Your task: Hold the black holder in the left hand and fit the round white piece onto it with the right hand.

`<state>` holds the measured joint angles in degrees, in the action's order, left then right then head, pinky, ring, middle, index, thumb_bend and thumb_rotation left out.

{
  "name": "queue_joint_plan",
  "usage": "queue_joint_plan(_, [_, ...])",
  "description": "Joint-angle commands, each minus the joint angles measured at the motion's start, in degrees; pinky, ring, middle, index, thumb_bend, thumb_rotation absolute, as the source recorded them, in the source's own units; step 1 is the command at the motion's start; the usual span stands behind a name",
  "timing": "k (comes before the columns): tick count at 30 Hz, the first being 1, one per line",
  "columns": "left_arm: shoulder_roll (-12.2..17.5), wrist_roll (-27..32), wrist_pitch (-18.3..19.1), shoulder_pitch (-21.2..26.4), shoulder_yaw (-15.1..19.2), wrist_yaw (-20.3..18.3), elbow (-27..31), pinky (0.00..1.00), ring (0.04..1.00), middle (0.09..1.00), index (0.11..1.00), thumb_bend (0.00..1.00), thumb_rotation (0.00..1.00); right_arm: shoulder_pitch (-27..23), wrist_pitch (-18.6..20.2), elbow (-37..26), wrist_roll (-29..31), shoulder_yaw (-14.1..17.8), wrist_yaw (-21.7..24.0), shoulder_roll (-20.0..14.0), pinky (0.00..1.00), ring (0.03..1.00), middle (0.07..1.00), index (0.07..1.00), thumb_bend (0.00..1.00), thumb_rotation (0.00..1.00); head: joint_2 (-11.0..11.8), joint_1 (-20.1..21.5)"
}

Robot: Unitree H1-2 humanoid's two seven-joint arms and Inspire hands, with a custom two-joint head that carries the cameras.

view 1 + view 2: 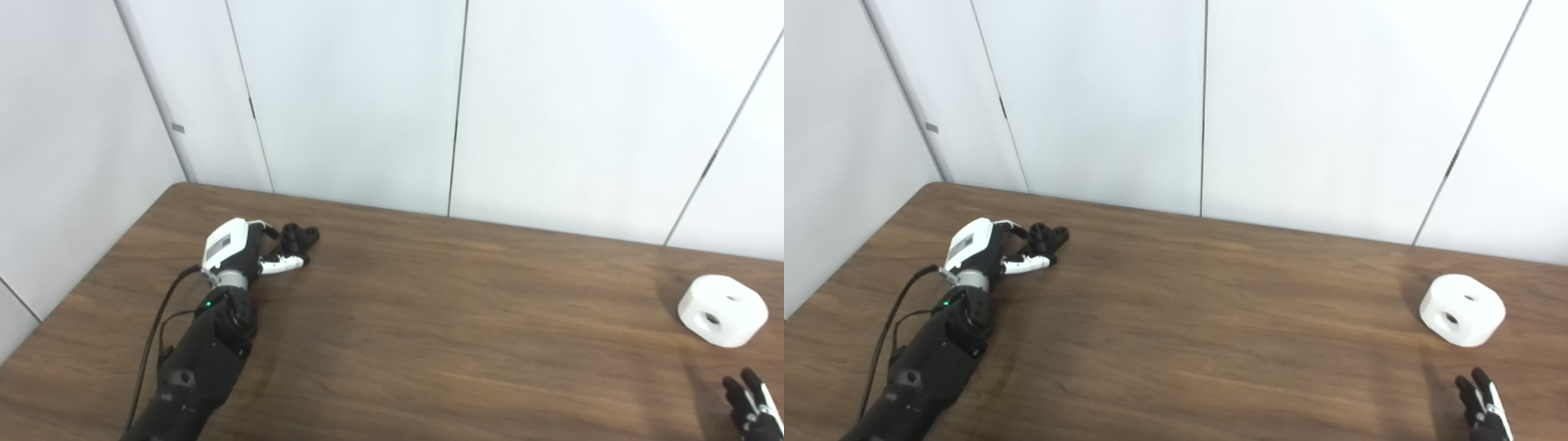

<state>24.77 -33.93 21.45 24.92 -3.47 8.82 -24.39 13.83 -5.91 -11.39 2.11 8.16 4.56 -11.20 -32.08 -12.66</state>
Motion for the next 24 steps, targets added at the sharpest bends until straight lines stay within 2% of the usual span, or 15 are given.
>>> queue_joint_plan(1, [1.84,-0.05,-0.51,2.47,0.22,0.72,0.98,0.92,0.946,0.885,0.679,0.83,0.38,1.78,0.45,0.3,-0.27,-0.35,0.0,0.05,1.0,0.973,0.949,0.975,0.63,1.0,-0.19,-0.02])
queue_joint_plan(19, [1.79,-0.31,1.17,1.6,-0.13,0.29,2.1,0.91,0.949,0.876,0.637,0.82,0.32,2.13,1.19,-0.43,0.55,-0.22,-0.04,0.14,1.0,0.965,0.941,0.968,0.65,1.0,-0.87,0.07])
queue_joint_plan(24, [1.76,-0.17,0.43,1.26,-0.19,0.83,2.15,0.91,0.939,0.857,0.614,0.82,0.24,2.27,1.02,-0.76,0.16,-0.33,-0.05,-0.03,1.0,0.967,0.942,0.97,0.64,1.0,-1.03,0.05])
